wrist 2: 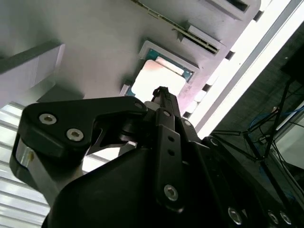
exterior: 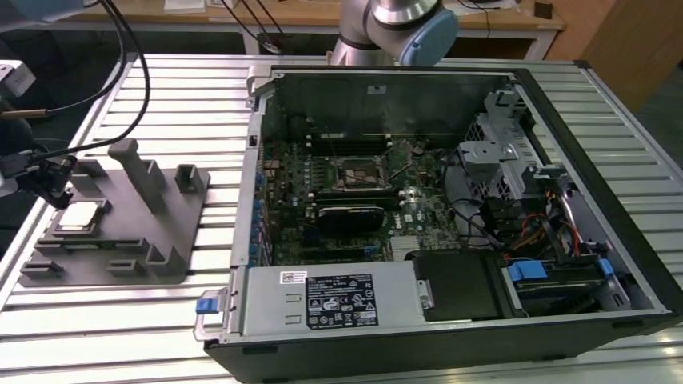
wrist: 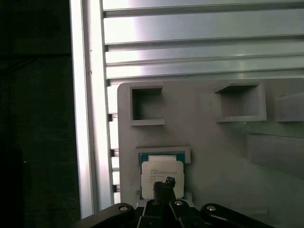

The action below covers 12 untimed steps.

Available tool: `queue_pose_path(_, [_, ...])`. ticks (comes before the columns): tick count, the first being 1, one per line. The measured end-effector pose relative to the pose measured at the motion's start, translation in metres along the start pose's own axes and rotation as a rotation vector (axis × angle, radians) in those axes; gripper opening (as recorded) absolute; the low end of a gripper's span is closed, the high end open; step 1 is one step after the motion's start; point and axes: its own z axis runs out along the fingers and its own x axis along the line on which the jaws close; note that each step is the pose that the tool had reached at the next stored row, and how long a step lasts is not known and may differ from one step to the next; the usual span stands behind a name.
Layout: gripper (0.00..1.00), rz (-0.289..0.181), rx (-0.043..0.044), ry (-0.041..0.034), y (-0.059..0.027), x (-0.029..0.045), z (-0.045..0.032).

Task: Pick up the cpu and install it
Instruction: 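Pick up the cpu and move it towards the insertion slot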

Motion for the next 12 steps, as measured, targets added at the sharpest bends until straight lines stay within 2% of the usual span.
queue_pose_path(12, [0.11,0.000,-0.0001,-0.0001,-0.0006,-0.0030,0.0193])
